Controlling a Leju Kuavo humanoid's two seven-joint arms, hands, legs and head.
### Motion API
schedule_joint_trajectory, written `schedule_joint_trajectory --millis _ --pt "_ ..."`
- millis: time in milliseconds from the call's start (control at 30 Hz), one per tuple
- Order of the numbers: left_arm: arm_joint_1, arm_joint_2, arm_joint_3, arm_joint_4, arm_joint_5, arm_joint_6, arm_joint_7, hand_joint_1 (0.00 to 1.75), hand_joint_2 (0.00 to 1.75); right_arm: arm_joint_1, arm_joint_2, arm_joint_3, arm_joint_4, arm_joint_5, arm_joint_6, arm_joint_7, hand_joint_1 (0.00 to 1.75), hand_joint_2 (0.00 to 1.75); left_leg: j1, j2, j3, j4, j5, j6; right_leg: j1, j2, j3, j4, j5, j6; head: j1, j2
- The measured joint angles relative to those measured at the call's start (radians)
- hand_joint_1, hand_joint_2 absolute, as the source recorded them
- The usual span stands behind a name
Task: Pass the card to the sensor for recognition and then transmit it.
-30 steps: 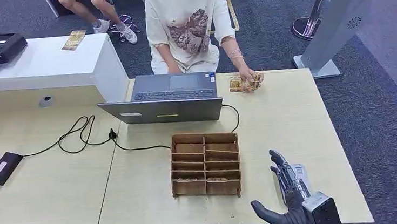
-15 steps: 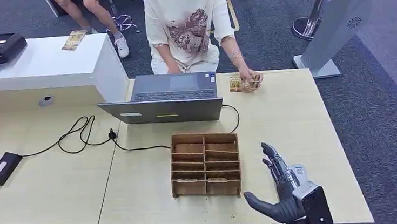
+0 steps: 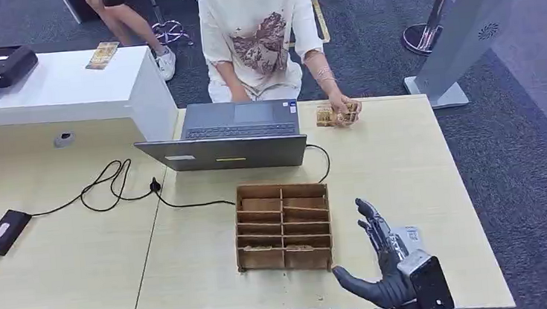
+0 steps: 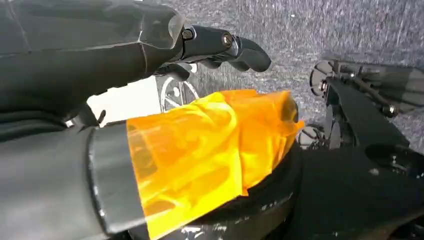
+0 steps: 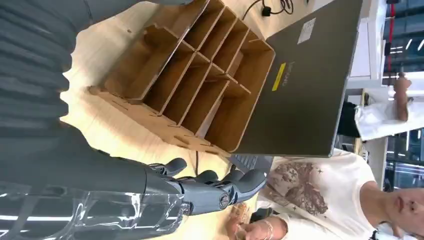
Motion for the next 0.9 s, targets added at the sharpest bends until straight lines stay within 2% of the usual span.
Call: schedule_joint_trajectory --millis 733,833,900 --pt "0.0 0.0 0.001 0.0 -0.003 -0.018 -0.027 0.0 0.0 -0.018 -0.018 0.003 0.007 0.017 -0.025 -0.008 0.0 1.75 0.0 0.0 0.0 0.0 0.0 0.0 0.0 0.0 0.0 0.0 0.0 0.0 0.0 0.0" --pt "0.0 0.0 0.001 0.0 0.0 -0.016 -0.029 0.0 0.0 -0.018 -0.018 0.004 0.006 0.089 -0.065 -0.003 0.0 1.75 0.0 0.0 0.0 0.0 0.0 0.0 0.0 0.0 0.0 0.0 0.0 0.0 0.0 0.0" --pt "0.0 0.0 0.001 0.0 0.005 -0.009 -0.031 0.0 0.0 -0.017 -0.018 0.013 -0.001 0.203 -0.131 0.012 0.0 1.75 0.0 0.0 0.0 0.0 0.0 0.0 0.0 0.0 0.0 0.0 0.0 0.0 0.0 0.0"
